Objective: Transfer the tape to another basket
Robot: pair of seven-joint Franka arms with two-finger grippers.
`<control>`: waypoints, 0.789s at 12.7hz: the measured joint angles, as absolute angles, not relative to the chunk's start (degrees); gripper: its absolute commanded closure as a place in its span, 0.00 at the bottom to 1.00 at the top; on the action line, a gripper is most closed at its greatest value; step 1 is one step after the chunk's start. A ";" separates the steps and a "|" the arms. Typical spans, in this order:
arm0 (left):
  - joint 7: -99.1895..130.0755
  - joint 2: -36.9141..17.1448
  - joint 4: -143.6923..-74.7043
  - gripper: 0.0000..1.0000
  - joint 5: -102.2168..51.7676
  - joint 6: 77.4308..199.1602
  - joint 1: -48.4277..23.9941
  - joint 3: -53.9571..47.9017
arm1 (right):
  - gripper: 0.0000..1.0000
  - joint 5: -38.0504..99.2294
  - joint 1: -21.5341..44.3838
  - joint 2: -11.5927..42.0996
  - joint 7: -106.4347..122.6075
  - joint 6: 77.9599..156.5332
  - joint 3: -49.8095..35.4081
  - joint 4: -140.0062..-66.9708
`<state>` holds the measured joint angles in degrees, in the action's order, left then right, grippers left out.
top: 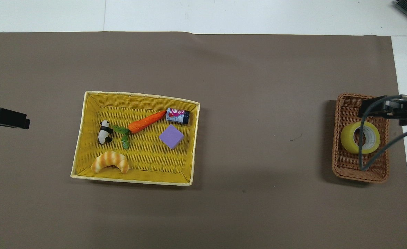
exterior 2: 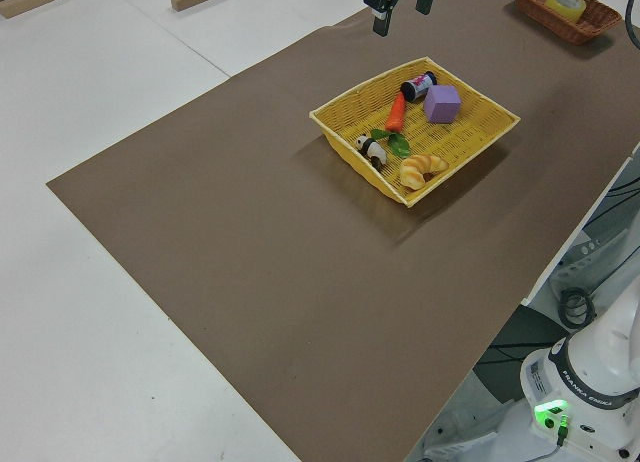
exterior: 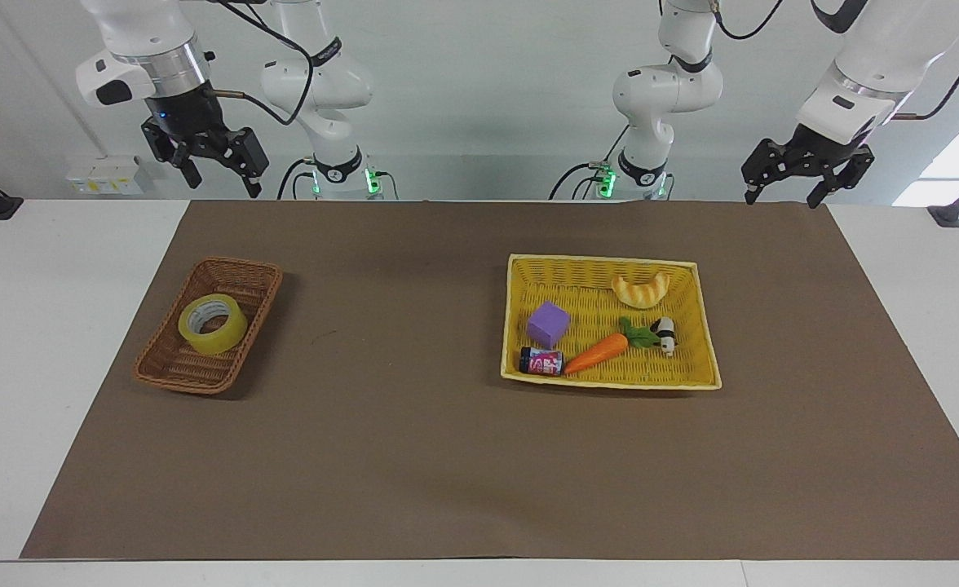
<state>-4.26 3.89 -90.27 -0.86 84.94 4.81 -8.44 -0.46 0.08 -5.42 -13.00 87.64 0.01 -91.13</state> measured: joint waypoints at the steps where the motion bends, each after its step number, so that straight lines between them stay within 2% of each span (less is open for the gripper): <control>1: -4.24 3.91 -90.27 0.00 -0.86 84.81 4.81 -8.46 | 0.00 -0.47 0.07 -5.42 -12.43 87.64 0.01 -91.16; 5: -4.22 3.98 -90.26 0.00 -0.86 84.76 4.84 -8.11 | 0.00 -0.80 -0.45 -5.37 -8.82 83.05 0.12 -88.35; 10: -4.22 4.31 -90.26 0.00 -0.86 84.76 4.87 -7.22 | 0.00 -1.54 -0.45 -5.20 -7.18 82.91 0.31 -88.08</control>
<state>-4.22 4.31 -90.26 -0.86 84.76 4.87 -7.22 -1.54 -0.45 -5.20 -7.18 82.91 0.31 -88.08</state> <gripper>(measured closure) 0.000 0.000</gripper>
